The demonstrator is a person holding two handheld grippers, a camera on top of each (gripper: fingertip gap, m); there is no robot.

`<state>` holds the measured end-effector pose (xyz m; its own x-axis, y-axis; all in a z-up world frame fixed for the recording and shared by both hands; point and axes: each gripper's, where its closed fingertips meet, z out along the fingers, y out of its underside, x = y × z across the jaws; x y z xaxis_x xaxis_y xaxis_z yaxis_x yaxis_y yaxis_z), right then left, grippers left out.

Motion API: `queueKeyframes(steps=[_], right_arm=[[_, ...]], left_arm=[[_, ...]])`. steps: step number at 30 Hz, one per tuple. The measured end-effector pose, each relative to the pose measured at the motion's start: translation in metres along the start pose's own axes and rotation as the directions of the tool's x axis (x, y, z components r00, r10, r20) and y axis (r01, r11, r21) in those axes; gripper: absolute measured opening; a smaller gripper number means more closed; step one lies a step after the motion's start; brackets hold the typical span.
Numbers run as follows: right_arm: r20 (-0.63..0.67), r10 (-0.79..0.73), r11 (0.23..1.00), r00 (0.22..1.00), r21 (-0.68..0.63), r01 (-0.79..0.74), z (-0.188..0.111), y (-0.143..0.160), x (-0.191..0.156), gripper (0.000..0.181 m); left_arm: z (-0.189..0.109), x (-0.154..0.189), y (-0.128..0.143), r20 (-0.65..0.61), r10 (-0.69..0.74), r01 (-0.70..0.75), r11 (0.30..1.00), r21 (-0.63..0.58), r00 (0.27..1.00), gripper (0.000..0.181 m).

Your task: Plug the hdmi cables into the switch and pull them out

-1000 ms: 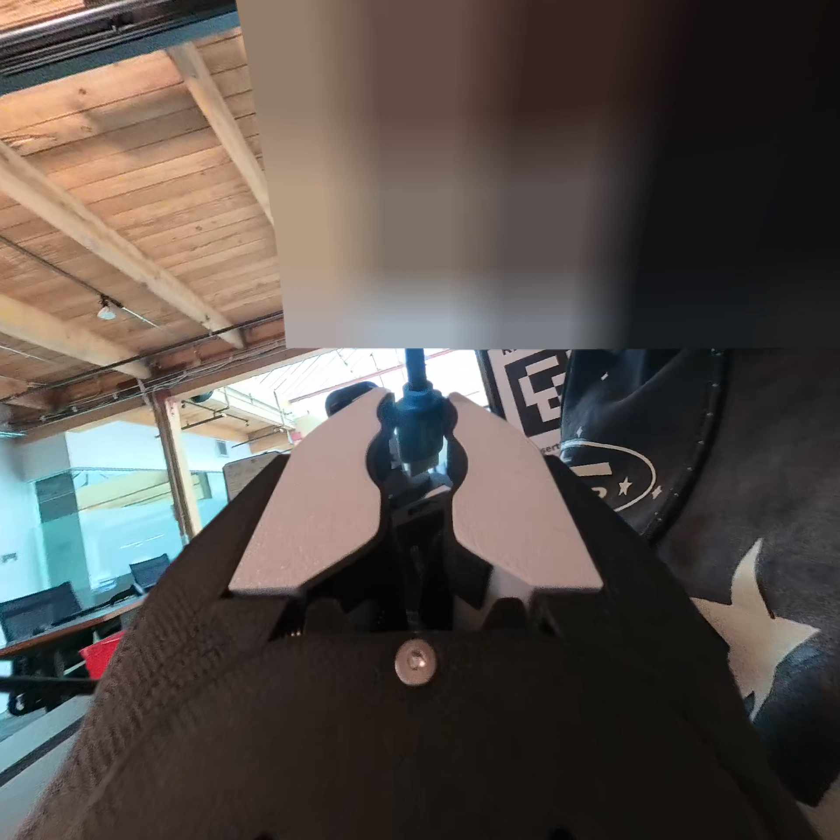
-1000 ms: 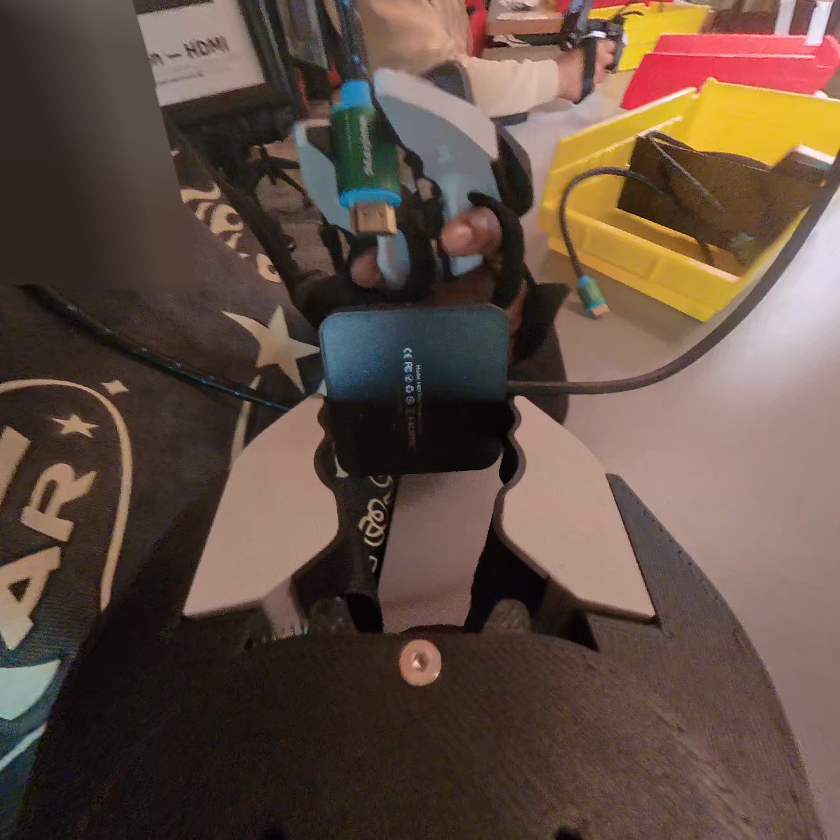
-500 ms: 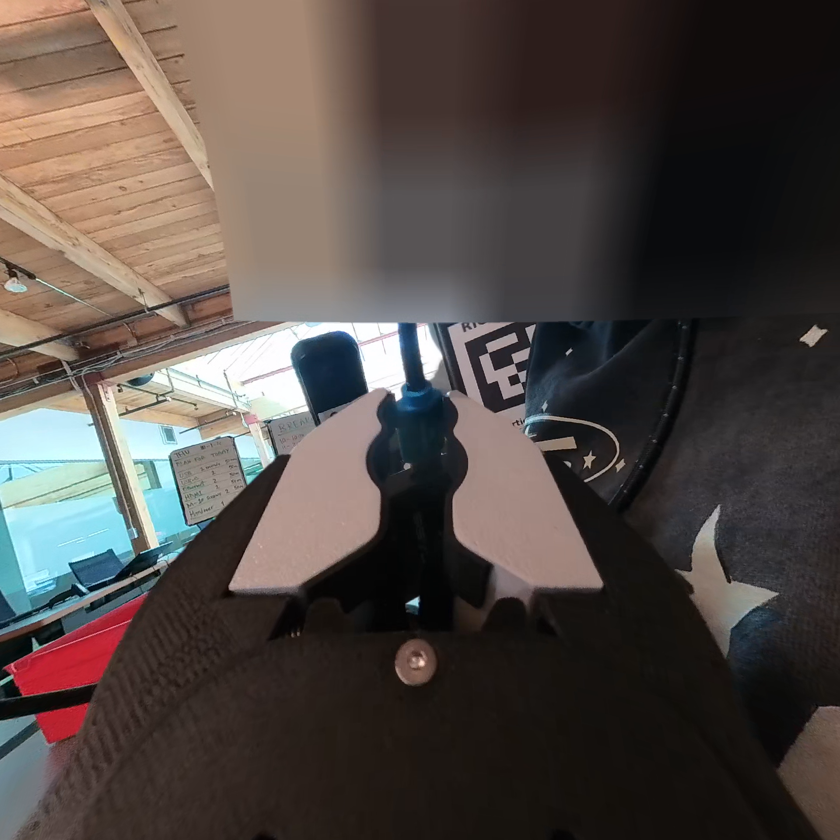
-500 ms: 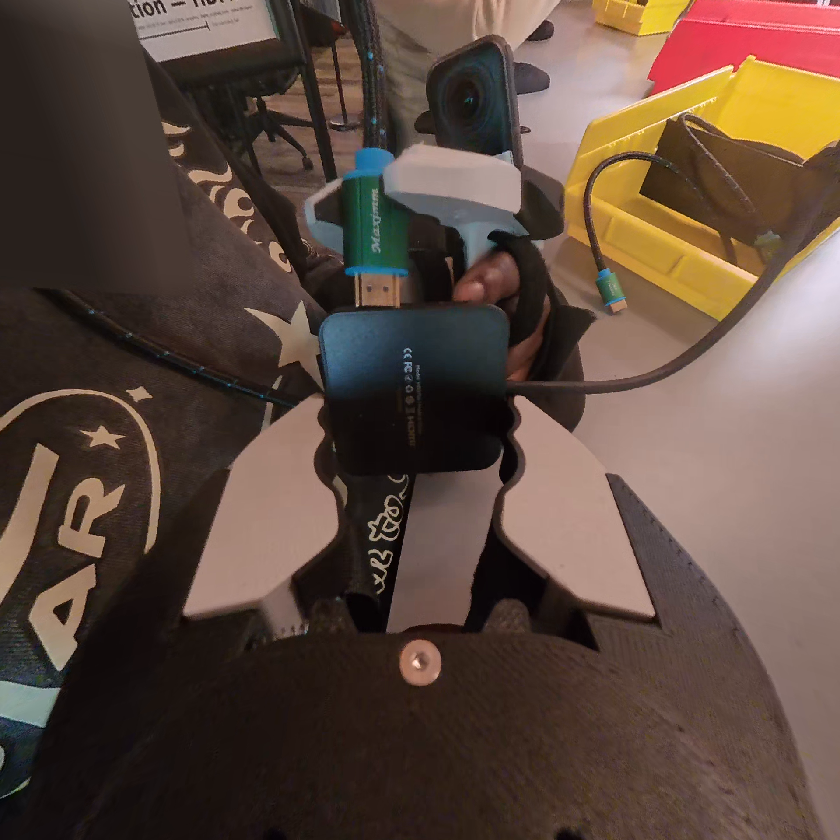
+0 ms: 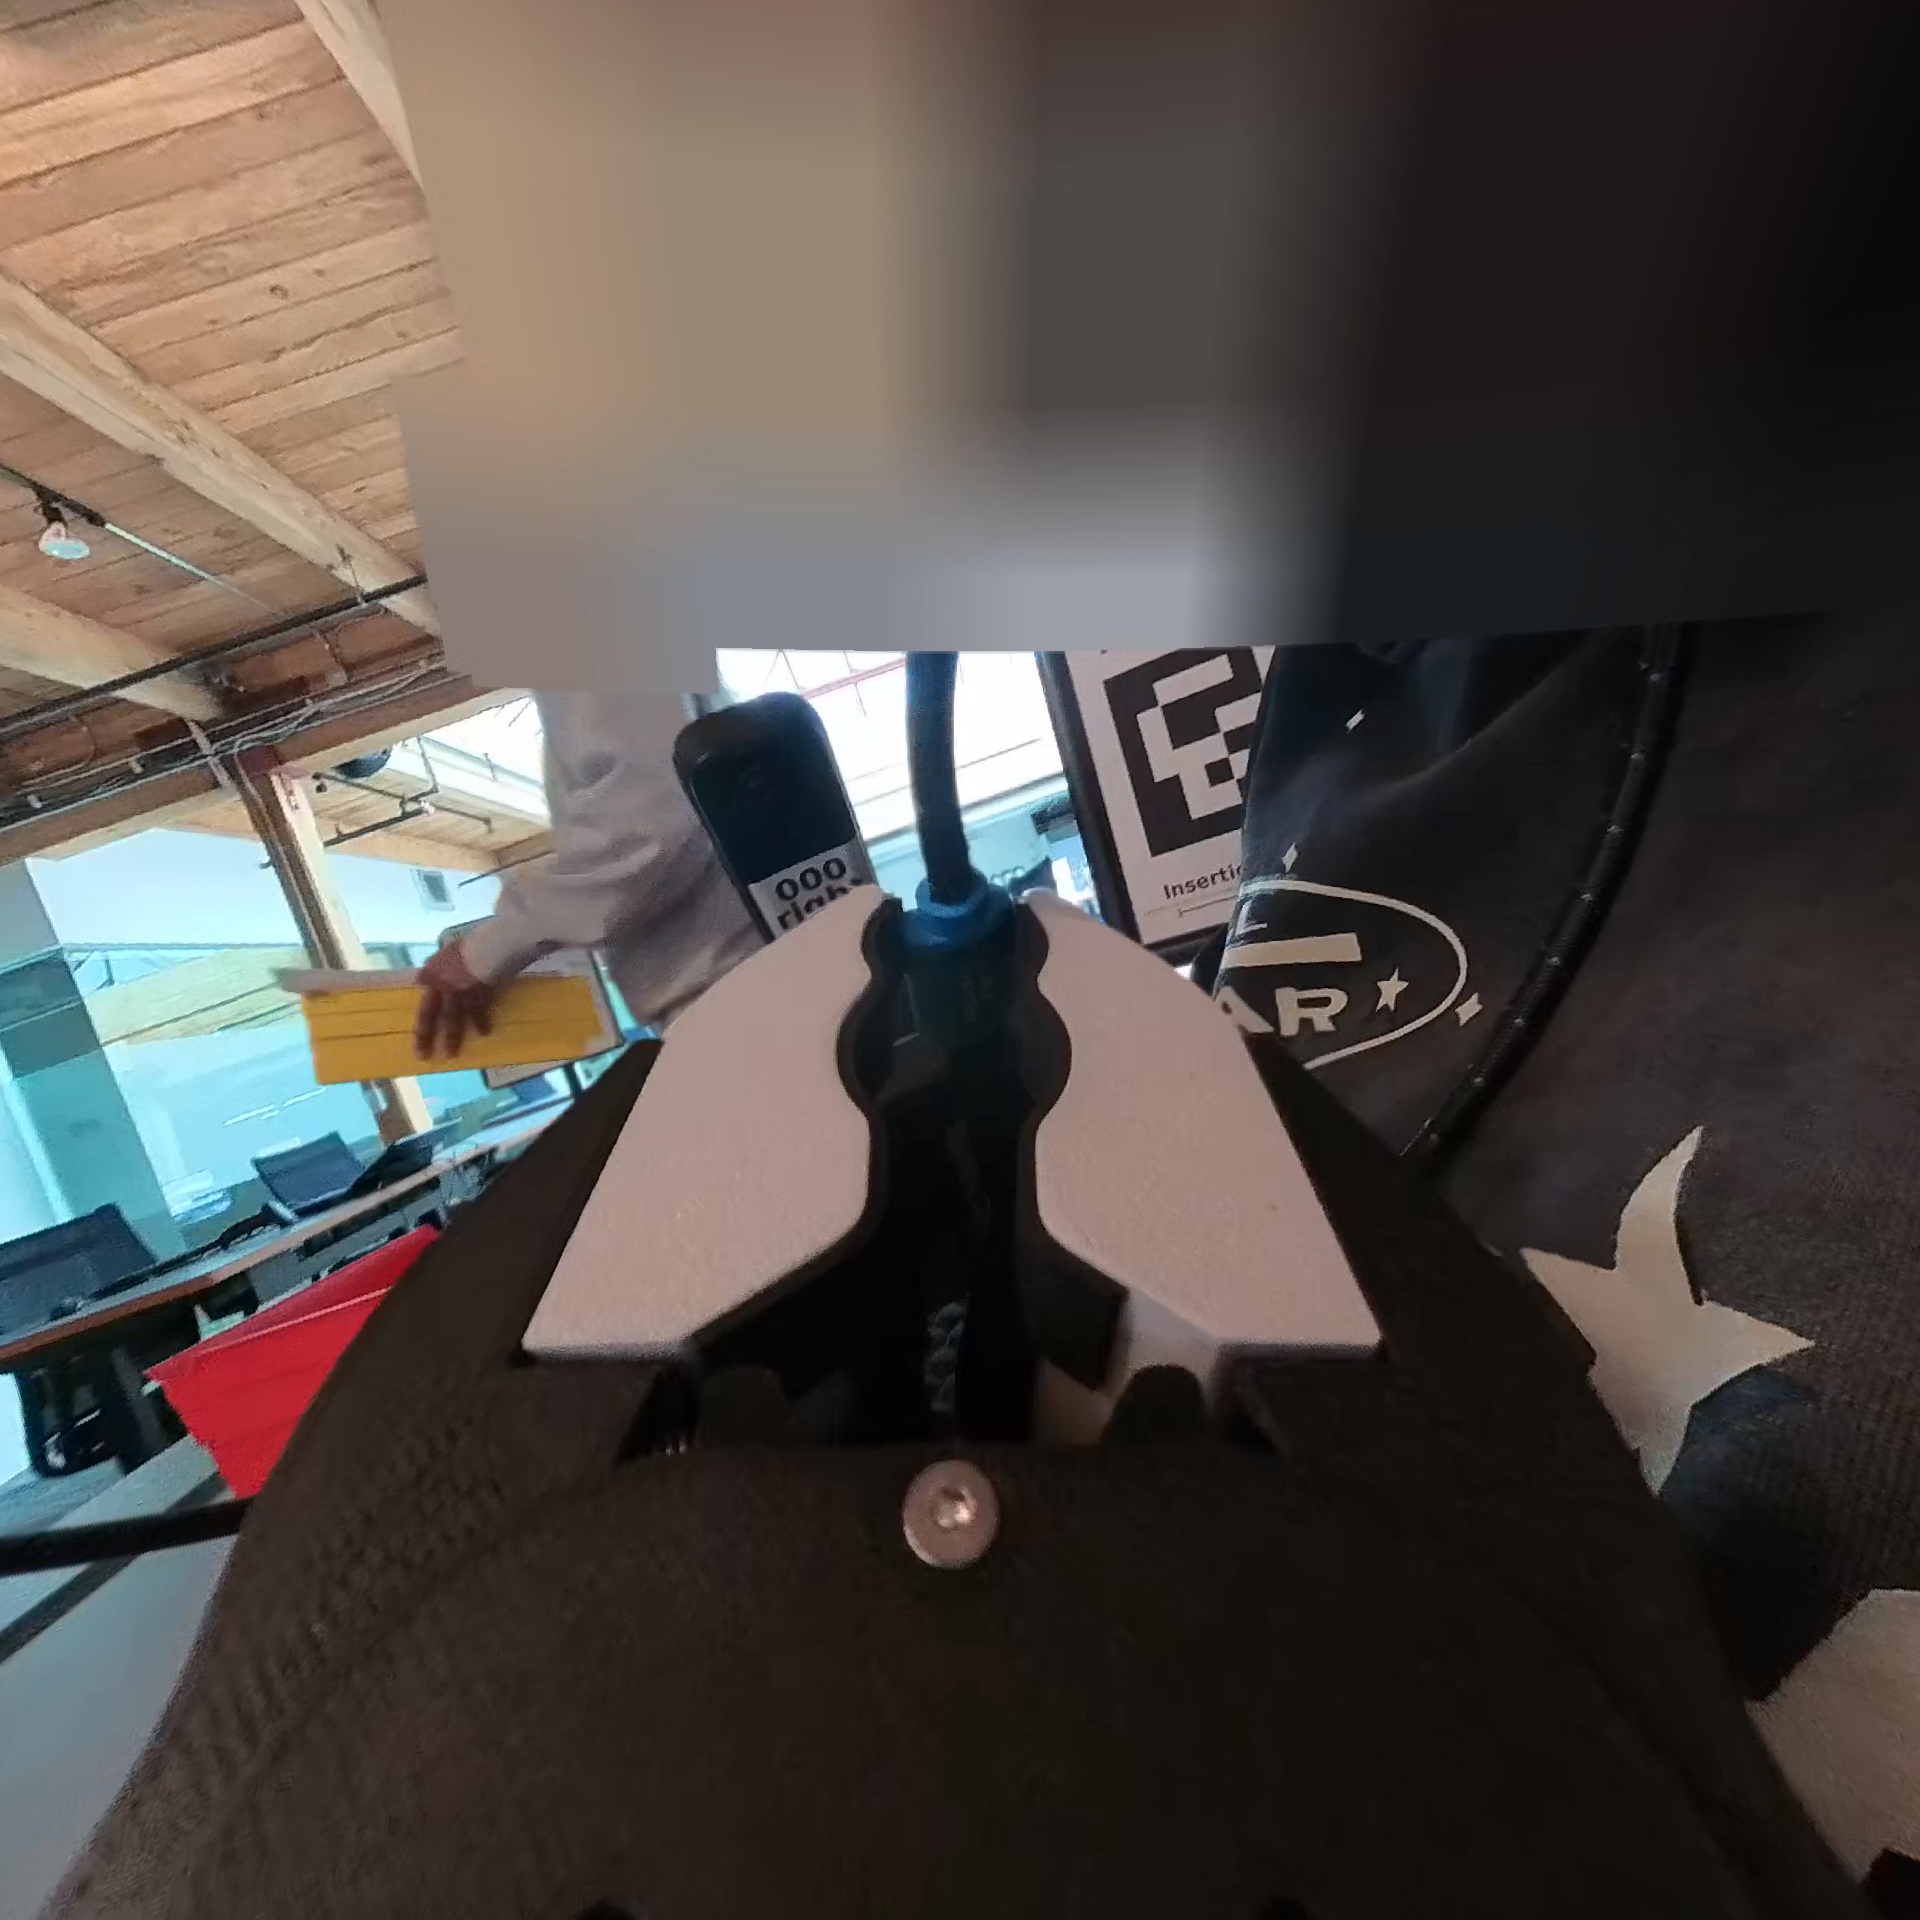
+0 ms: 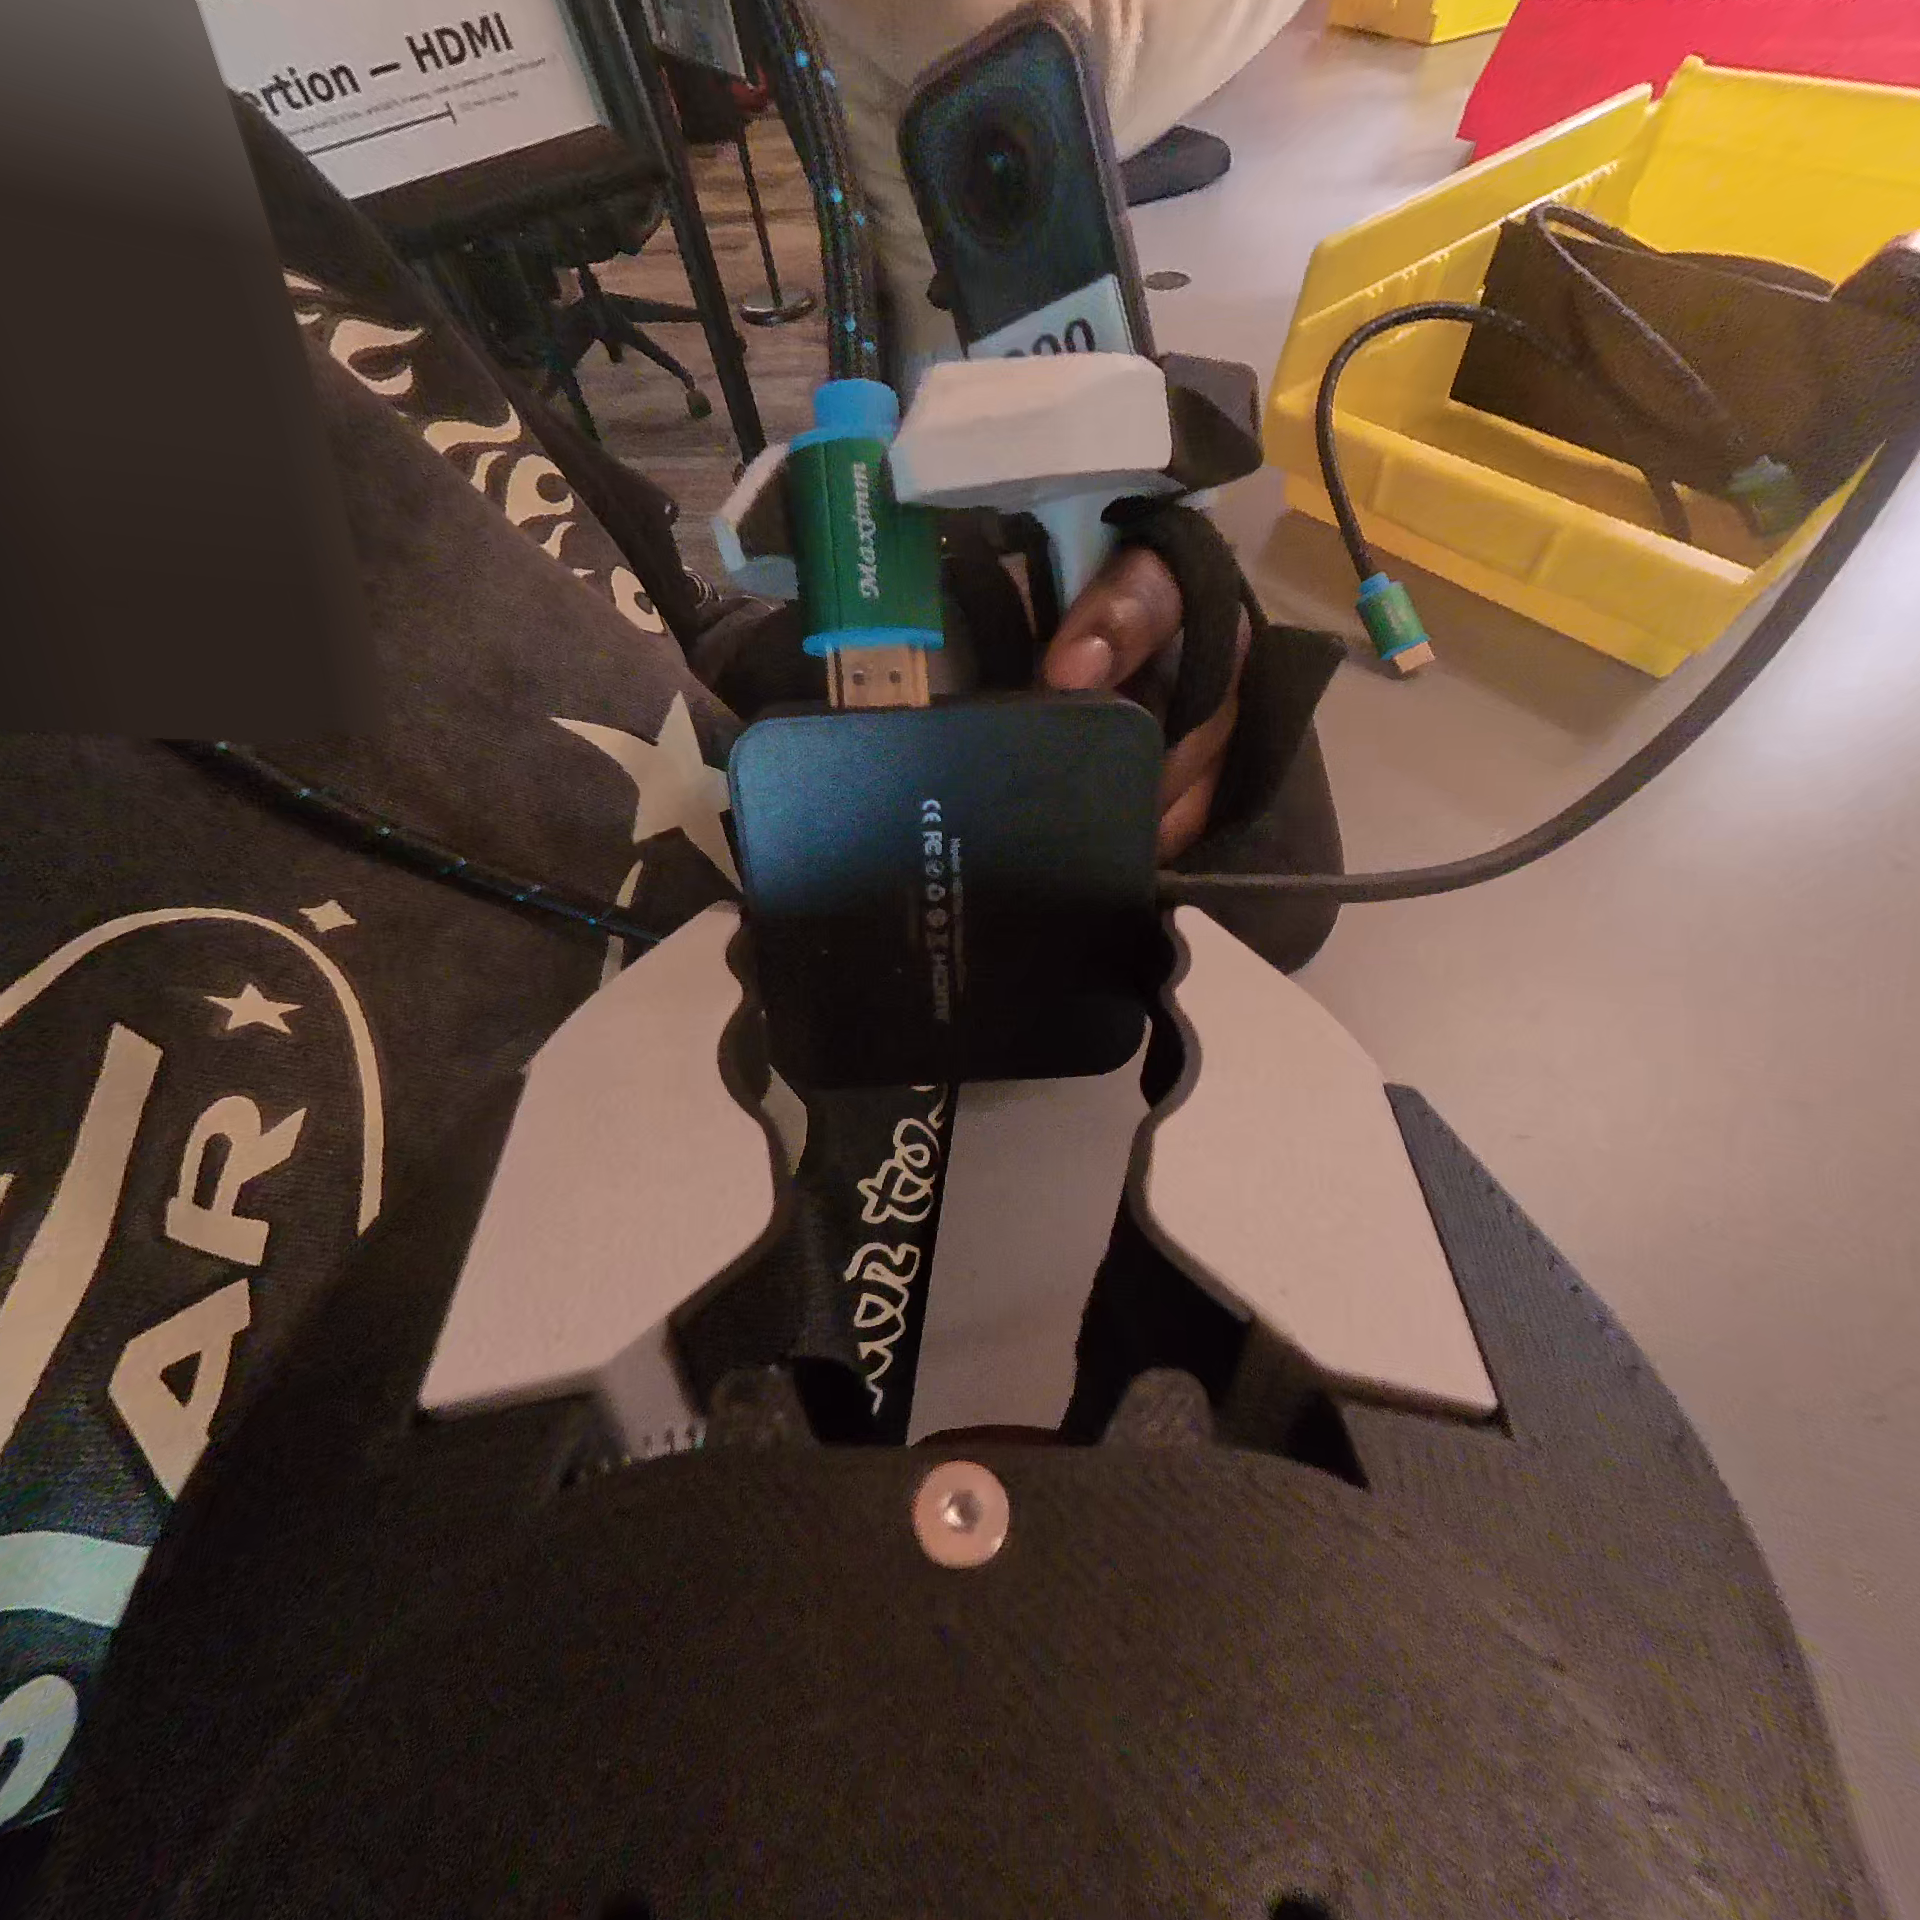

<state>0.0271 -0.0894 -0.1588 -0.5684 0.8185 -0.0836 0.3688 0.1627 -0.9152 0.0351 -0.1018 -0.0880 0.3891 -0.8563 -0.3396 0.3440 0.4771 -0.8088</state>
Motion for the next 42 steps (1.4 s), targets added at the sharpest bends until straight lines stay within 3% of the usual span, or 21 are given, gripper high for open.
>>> queueKeyframes(steps=[8, 22, 35, 39, 42], right_arm=[[-0.057, 0.003, 0.982, 0.998, -0.188, -0.014, -0.005, 0.021, 0.006, 0.073], [-0.016, 0.058, 0.996, 0.998, -0.066, -0.059, -0.004, 0.013, 0.008, 0.072], [-0.067, -0.002, 0.993, 0.998, -0.117, -0.006, 0.000, 0.012, 0.004, 0.072], [-0.101, -0.019, 0.997, 0.995, -0.072, 0.012, -0.004, 0.001, 0.003, 0.072], [-0.047, 0.012, 1.000, 0.999, -0.015, -0.013, 0.003, 0.002, 0.000, 0.072]], left_arm=[[-0.003, 0.001, 0.021, -0.037, -0.109, 0.100, 0.975, -0.199, 0.993, 0.020], [-0.004, -0.005, 0.018, 0.001, -0.114, 0.113, 0.983, -0.142, 0.993, 0.019], [-0.006, 0.002, 0.013, -0.024, -0.125, 0.121, 0.985, -0.122, 0.992, 0.020], [-0.006, 0.003, 0.006, -0.017, -0.088, 0.086, 0.992, -0.092, 0.996, 0.020], [-0.006, 0.005, 0.005, -0.041, -0.155, 0.152, 0.986, -0.063, 0.987, 0.020]])
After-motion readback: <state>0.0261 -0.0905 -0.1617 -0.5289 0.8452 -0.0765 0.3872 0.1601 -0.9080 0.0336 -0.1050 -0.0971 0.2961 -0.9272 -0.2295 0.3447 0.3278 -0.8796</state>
